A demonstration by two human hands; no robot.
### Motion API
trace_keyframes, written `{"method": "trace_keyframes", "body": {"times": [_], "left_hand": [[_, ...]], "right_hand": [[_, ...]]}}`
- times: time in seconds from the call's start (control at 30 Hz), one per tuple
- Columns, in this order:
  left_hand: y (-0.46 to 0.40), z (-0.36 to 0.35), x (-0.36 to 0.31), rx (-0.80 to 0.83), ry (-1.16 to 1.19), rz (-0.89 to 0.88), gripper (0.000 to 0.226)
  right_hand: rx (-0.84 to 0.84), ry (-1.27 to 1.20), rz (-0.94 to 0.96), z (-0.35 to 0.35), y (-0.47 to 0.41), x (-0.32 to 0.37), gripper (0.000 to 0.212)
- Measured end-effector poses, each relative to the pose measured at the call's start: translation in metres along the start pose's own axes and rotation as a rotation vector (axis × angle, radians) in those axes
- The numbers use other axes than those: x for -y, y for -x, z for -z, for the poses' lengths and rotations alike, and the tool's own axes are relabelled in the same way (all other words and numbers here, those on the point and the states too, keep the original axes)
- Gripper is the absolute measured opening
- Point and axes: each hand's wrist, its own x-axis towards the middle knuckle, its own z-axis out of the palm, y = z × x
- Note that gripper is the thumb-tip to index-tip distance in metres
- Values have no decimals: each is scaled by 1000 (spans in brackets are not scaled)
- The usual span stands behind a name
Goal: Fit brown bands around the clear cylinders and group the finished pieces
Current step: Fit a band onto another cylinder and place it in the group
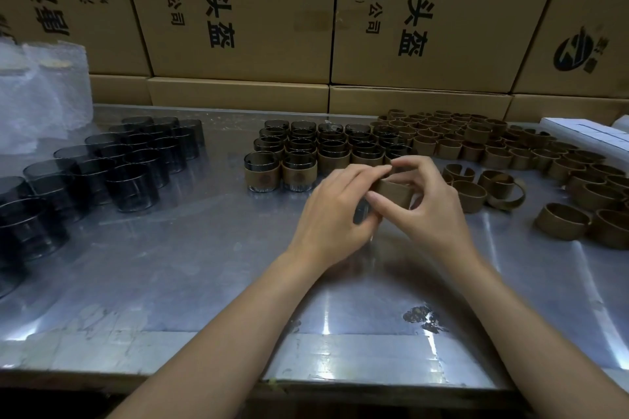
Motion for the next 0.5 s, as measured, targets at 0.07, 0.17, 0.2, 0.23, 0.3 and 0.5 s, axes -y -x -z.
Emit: {"method": "trace_keyframes", "body": {"times": [0.07, 0.17, 0.2, 0.23, 0.3, 0.5], "left_hand": [[-2, 0, 1, -30, -64, -20, 40], [-3, 0, 3, -83, -43, 123, 40], [-4, 1, 3, -110, 38, 205, 38], [-4, 2, 3, -145, 147, 283, 31], [-6, 4, 6, -199, 324, 392, 12], [-4, 0, 2, -96, 375, 425, 36]], "right_hand": [[19, -23, 31, -1, 0, 1, 65], [55, -97, 51, -2, 1, 0, 60], [69, -93, 62, -3, 1, 0, 55], [80, -79, 73, -5, 1, 0, 49], [88, -62, 102, -9, 2, 0, 40], [4, -115, 90, -17, 0, 1, 27]]}}
